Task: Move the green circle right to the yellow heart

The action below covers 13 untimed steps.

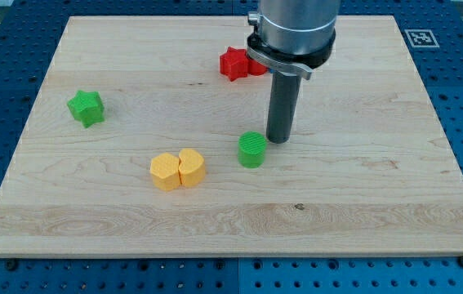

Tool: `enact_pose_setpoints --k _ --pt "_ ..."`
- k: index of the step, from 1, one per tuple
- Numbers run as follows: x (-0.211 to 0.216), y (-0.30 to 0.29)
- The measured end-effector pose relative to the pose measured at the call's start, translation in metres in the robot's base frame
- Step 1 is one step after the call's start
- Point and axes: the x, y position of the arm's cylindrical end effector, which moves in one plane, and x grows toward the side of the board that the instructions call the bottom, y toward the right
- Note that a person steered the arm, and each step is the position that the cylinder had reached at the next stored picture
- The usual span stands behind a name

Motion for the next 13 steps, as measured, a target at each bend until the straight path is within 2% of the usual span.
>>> enact_pose_setpoints --k 1,3,4,5,8,12,13 --pt "0.020 -0.004" --pt "0.022 -0.020" --pt "-0.007 -0.021" --pt "-0.004 -0.030" --pt "0.024 -0.036" --pt "0.025 -0.006" --pt "0.040 -0.006"
